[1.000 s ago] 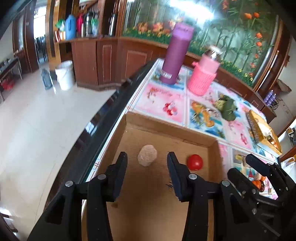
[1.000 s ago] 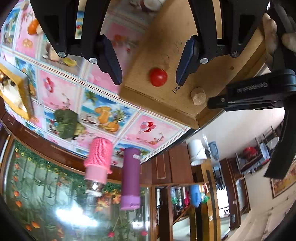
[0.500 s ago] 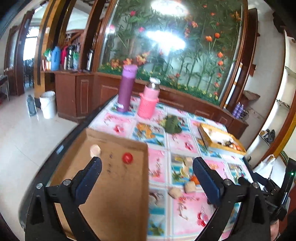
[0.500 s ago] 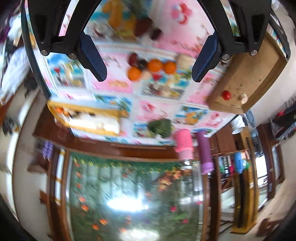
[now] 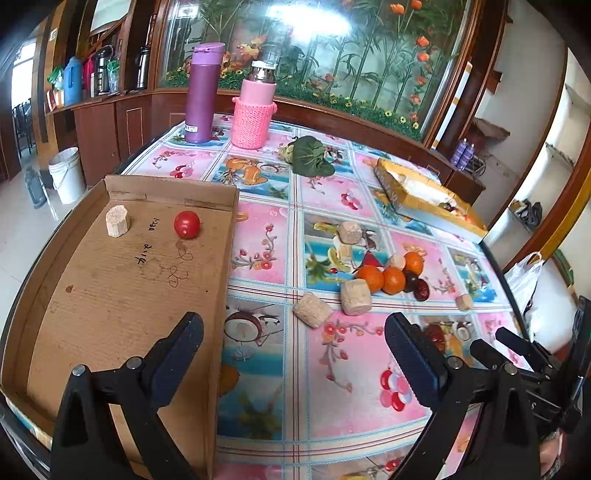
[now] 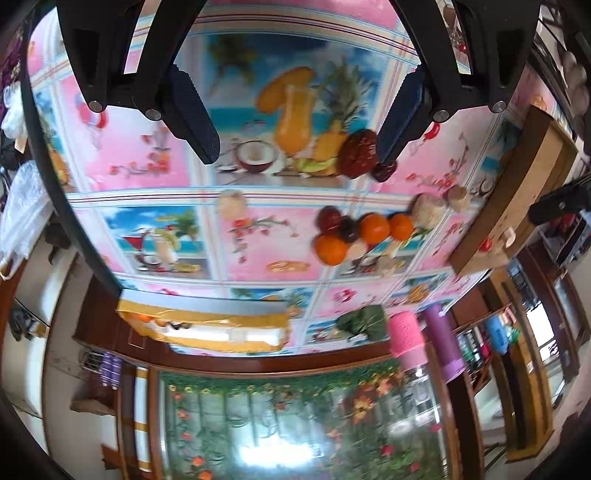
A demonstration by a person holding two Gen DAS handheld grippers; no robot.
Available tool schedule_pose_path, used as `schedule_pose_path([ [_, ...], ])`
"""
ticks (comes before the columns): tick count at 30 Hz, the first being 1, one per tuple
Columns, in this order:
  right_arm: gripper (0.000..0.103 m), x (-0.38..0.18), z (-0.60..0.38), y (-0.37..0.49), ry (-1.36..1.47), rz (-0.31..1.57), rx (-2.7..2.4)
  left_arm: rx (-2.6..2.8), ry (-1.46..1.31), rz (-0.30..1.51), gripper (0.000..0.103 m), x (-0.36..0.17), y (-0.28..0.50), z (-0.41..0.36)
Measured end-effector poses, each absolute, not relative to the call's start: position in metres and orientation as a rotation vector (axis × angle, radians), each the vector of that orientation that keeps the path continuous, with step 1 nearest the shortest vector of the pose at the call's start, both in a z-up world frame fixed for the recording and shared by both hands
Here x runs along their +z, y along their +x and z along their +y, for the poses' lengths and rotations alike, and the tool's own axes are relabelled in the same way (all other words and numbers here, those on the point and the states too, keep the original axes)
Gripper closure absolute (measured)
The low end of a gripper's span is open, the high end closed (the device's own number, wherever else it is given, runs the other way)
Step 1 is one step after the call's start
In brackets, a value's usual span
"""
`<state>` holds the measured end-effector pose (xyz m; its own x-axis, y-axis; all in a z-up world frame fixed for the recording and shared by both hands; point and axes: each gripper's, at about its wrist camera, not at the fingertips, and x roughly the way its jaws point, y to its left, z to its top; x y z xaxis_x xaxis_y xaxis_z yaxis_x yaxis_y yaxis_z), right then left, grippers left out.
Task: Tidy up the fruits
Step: 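Withdraw both tools from the tray back toward the fruit pile, then grasp the square tan block with the left tool while the right tool grasps the large red date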
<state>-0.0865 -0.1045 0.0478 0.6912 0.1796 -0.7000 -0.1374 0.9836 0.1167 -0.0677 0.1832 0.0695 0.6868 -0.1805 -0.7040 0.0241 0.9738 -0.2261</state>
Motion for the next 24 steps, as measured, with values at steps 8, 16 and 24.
schedule_pose_path([
  [8,0.026,0.024,-0.063,-0.075,-0.02,0.853,0.275,-0.189,-0.036,0.881,0.031,0.048,-0.04,0.152],
  [16,0.031,0.02,-0.064,-0.07,-0.039,0.886,0.292,-0.17,0.021,0.978,0.032,0.024,-0.006,0.135],
  [24,0.047,0.014,-0.07,-0.063,-0.01,0.929,0.315,-0.175,0.037,0.997,0.067,0.015,-0.004,0.132],
])
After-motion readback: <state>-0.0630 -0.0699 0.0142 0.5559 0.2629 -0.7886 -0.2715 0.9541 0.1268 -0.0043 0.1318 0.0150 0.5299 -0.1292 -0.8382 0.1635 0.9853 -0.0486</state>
